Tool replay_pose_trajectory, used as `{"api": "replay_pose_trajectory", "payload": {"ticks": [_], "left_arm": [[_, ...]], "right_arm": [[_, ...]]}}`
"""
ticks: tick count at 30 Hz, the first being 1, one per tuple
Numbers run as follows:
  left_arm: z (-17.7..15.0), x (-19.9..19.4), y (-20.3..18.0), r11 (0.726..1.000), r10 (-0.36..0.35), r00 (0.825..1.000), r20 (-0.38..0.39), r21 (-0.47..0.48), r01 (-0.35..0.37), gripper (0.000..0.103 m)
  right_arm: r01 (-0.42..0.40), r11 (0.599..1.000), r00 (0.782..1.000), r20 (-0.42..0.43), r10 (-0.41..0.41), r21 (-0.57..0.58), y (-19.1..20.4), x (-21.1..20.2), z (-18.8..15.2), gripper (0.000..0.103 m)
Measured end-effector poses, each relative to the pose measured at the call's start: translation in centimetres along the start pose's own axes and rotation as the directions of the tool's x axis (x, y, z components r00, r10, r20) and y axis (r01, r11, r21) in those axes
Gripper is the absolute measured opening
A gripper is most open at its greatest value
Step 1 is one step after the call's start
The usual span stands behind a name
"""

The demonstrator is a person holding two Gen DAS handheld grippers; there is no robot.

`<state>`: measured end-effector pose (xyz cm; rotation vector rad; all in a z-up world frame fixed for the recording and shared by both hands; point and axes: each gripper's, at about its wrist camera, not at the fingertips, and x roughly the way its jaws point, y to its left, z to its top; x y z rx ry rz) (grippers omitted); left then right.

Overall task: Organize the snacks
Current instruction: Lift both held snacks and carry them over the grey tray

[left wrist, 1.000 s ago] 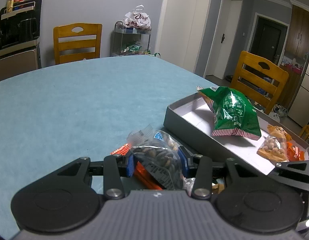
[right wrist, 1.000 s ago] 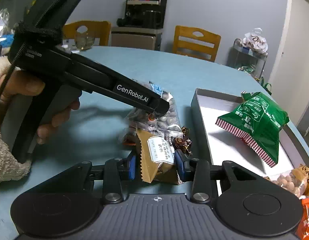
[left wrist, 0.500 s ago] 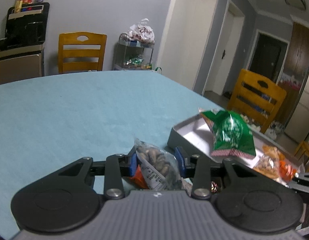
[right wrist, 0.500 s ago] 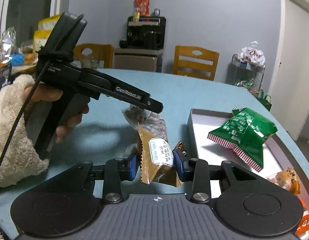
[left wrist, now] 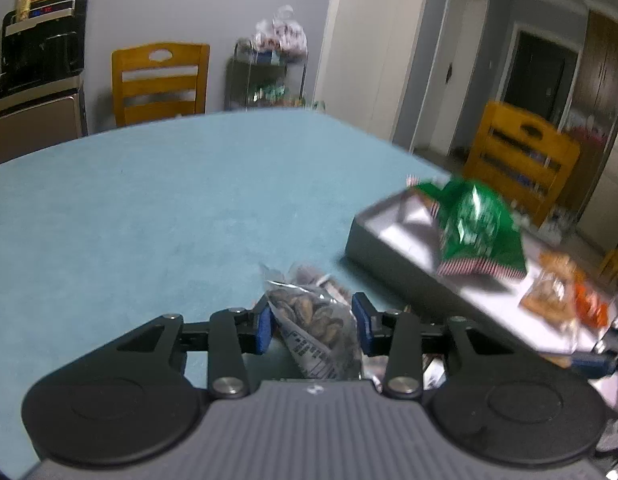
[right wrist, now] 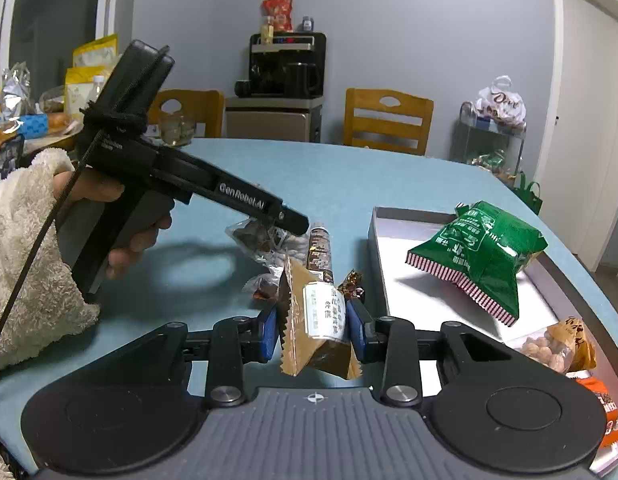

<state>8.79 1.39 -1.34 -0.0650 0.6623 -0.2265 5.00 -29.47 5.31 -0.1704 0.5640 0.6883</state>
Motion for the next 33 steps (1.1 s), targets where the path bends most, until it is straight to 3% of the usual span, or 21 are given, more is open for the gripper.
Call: {"api": "replay_pose_trajectory", "payload": {"ticks": [3,7,9,15,22,33], "left_arm": [[-0.3,0.5,-0.3,1.000,0.010,1.000,-0.026,0.019,-0.010,0.047],[-0.2,0.4,-0.4,1.000,0.004,0.999,-0.046,0.029,-0.003,0.042],[-0.1,0.1,-0.5,0.999,0.010,0.999,-0.031,0.039,-0.008,0.031],[0.1,-1.1,-0.4,1.000,-0.003,0.999,0.048,0.029,0.002,0.026],[0.8,-3.1,0.2,0.999,-0.040,0.988,0.150,-0.015,0.042,0.025],[1.2,-5.2,-0.4,0.997,-0.068,0.974,0.215,-0.015,0.073,0.025]], "right_arm": [[-0.002,1.000,1.000,0.001,0.002,-0.002,0.0,0.0,-0.1,0.036],[-0.003,1.000,1.000,0.001,0.003,-0.001,0.1,0.0,-0.2,0.036],[-0.003,1.000,1.000,0.000,0.003,0.000,0.1,0.0,-0.1,0.035],[-0.002,1.000,1.000,0.021,0.002,0.000,0.2,-0.2,0.0,0.035],[0.013,1.000,0.998,0.056,-0.014,0.013,-0.3,-1.2,0.3,0.035],[0.090,0.994,0.987,0.125,-0.097,0.056,-3.2,-4.4,-0.1,0.035]]}}
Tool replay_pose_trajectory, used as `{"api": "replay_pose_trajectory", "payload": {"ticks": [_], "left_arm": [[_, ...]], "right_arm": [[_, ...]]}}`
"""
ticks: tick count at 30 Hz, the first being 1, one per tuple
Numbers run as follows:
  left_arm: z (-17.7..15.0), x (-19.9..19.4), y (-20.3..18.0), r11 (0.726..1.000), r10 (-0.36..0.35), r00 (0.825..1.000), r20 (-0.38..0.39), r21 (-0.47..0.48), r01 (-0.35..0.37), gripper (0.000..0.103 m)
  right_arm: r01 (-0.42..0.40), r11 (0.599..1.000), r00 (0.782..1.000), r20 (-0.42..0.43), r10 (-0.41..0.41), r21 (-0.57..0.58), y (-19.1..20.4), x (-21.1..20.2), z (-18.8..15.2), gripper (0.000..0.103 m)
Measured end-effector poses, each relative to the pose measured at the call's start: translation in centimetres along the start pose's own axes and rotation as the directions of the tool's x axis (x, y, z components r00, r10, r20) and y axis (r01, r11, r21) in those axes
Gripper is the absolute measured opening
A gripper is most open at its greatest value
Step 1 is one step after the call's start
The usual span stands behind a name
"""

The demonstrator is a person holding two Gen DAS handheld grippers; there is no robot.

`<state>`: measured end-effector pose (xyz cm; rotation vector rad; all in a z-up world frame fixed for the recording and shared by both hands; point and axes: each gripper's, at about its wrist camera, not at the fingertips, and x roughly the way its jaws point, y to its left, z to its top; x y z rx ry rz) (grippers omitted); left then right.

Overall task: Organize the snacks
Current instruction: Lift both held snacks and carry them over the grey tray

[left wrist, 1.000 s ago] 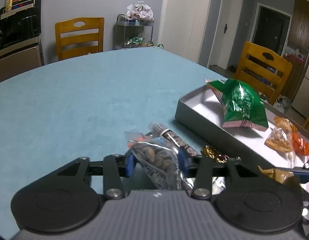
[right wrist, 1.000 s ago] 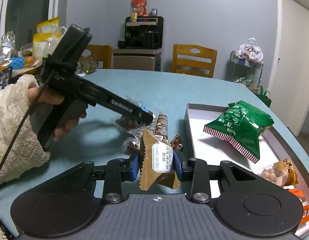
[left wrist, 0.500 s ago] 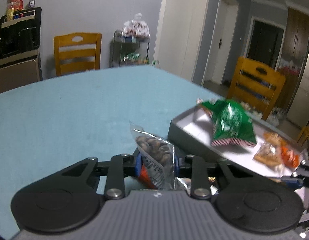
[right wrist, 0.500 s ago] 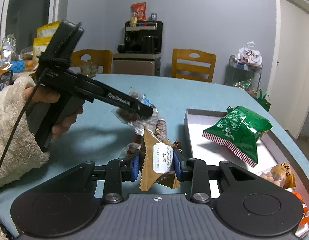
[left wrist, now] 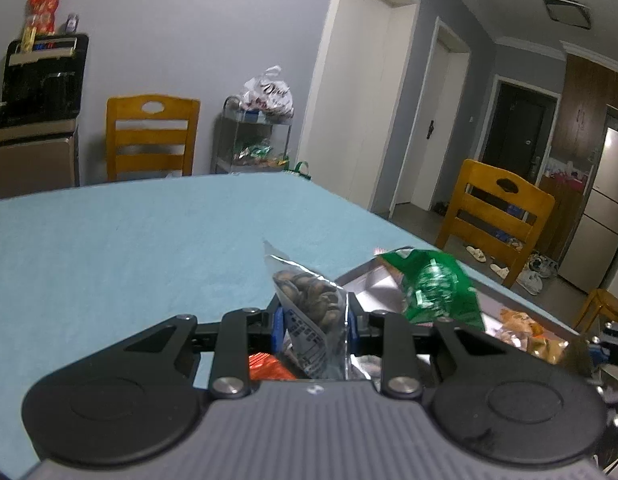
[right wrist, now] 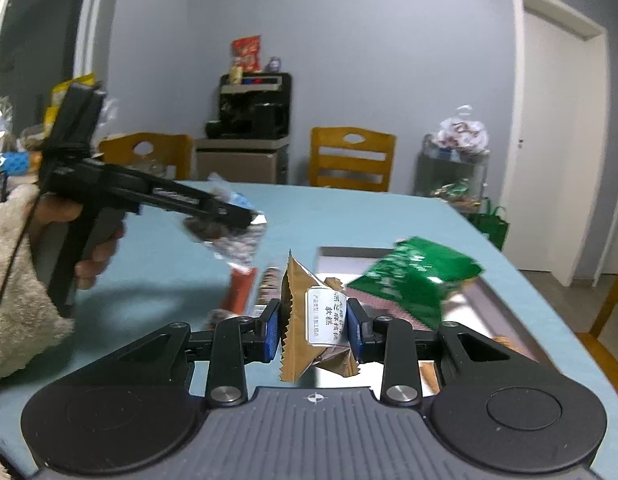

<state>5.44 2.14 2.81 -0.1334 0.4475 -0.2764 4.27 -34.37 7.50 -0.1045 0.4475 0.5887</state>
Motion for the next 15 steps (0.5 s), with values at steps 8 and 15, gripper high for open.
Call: {"api": "replay_pose_trajectory", "payload": {"ticks": [8,15], "left_arm": [[0.2,-0.6,-4.9,0.995,-0.077,0.997,0.004,0.057,0.077,0.025],[-0.3,0.5,-9.6,0.985,-0.156,0.987,-0.040,0.069,0.159,0.025]], "right_arm": [[0.054,0.997,0.998,0.005,-0.055,0.055,-3.8,-1.3,-1.4,0.035],[0.099,0.991,0.995,0.008,-0.100,0.090,-6.7,-1.7,-2.5,0.035]]}}
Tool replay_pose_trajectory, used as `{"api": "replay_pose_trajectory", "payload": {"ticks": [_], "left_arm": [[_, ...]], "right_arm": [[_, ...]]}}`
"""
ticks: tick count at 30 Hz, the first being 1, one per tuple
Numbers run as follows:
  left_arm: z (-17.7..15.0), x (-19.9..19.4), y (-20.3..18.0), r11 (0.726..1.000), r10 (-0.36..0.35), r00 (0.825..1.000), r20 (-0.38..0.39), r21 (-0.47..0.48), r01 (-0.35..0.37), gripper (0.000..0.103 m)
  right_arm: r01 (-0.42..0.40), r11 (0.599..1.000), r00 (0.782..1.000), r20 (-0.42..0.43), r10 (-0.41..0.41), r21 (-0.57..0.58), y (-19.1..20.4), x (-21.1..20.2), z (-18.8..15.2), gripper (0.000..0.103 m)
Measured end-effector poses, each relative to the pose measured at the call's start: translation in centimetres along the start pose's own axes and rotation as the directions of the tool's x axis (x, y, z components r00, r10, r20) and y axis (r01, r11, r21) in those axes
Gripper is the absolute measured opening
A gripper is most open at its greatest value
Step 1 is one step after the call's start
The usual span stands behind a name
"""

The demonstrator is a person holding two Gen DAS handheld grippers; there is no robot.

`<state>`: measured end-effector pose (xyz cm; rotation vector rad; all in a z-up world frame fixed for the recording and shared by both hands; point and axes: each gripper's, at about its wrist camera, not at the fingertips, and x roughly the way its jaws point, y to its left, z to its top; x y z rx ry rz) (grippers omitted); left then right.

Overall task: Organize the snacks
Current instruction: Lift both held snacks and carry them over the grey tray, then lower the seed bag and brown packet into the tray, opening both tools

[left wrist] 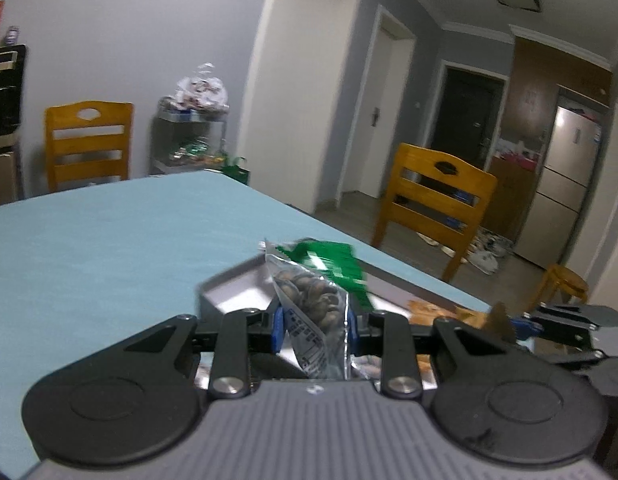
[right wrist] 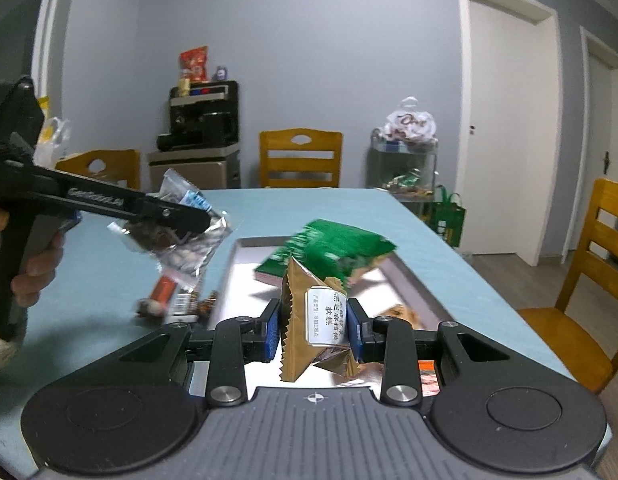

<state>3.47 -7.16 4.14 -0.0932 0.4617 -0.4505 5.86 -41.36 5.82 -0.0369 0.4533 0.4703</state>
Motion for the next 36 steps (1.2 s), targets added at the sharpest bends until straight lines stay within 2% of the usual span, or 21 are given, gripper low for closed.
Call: {"api": "replay_pose_trajectory", "payload": {"ticks": [6,12,19,28,36], "left_arm": [[-0.7,2.1,-4.2,0.997,-0.072,0.997,-0.042,0.030,0.073,0.025],[-1.8,5.0,-6.8,0.996,-0.067,0.993,-0.099,0.056,0.073,0.025],[-3.1,7.8,-6.6,0.997,-0.026,0.991,-0.133,0.067,0.035,0.025],[-3.8,9.3,-5.8,0.997,-0.029,0.988,-0.152,0.068,0.040,0.025],[-4.0,9.5,-5.6,0.997,-0.041,0.987,-0.154,0.062,0.051,0.025]], "right_arm": [[0.013,0.999,1.000,-0.011,-0.013,0.034,-2.1,0.0,-0.9,0.035],[-0.026,1.000,0.999,-0.035,0.025,-0.013,-1.7,0.5,-1.7,0.035],[-0.048,0.996,0.997,-0.057,0.044,-0.081,-0.9,0.4,-2.2,0.035],[-0.027,0.990,0.997,-0.080,0.016,-0.137,-0.2,0.9,-3.1,0.035],[-0.018,0.991,0.995,-0.104,0.004,-0.134,-0.1,1.7,-3.1,0.035]]}}
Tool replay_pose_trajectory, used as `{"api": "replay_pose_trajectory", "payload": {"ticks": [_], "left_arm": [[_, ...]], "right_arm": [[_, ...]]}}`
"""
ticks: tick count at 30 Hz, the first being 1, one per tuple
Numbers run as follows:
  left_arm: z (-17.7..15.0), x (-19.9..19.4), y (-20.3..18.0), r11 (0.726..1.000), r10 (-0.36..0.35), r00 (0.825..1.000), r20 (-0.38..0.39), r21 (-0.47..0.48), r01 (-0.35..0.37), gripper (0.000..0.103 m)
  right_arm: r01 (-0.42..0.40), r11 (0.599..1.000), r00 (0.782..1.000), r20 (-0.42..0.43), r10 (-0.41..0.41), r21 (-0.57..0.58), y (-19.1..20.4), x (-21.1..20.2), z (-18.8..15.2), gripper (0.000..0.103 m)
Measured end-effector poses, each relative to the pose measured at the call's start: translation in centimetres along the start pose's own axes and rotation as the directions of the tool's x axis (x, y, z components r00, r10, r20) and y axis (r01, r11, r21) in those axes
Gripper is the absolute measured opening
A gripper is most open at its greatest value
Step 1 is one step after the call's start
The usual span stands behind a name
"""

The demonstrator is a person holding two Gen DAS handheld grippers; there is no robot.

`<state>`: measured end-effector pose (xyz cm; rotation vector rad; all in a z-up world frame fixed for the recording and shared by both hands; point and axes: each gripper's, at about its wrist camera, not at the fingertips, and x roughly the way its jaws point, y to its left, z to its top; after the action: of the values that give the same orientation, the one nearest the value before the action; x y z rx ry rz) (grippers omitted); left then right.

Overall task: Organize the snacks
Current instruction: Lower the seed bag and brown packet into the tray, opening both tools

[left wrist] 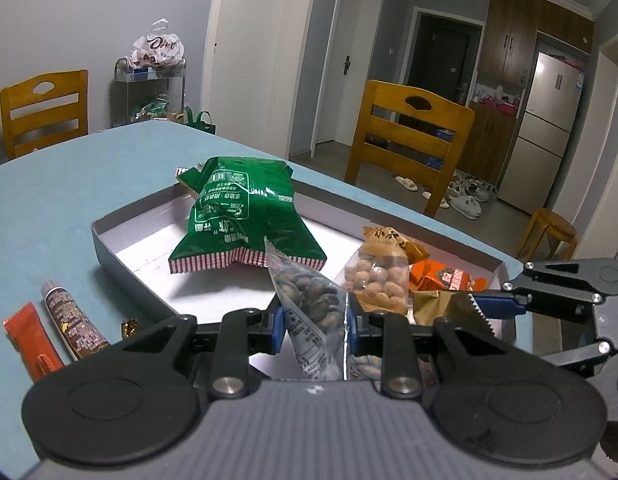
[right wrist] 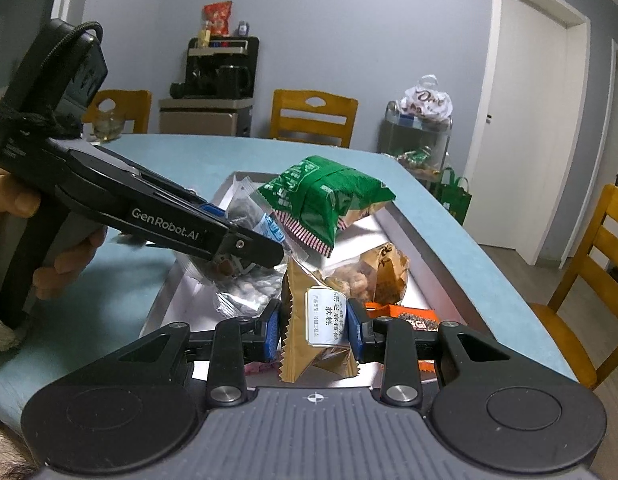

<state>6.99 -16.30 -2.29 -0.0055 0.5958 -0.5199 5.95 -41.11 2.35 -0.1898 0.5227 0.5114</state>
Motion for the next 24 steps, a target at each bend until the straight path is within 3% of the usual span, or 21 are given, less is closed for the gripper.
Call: {"api": "replay_pose_trajectory", "payload": {"ticks": [24], "left_arm": [[-0.27,-0.15,0.29,0.999,0.017,1.000,0.014,-0.028,-0.017,0.026]], "right_arm": [[-0.004,1.000,1.000,0.010,0.003,0.020,-0.04,0.18,-0.15,0.037]]}}
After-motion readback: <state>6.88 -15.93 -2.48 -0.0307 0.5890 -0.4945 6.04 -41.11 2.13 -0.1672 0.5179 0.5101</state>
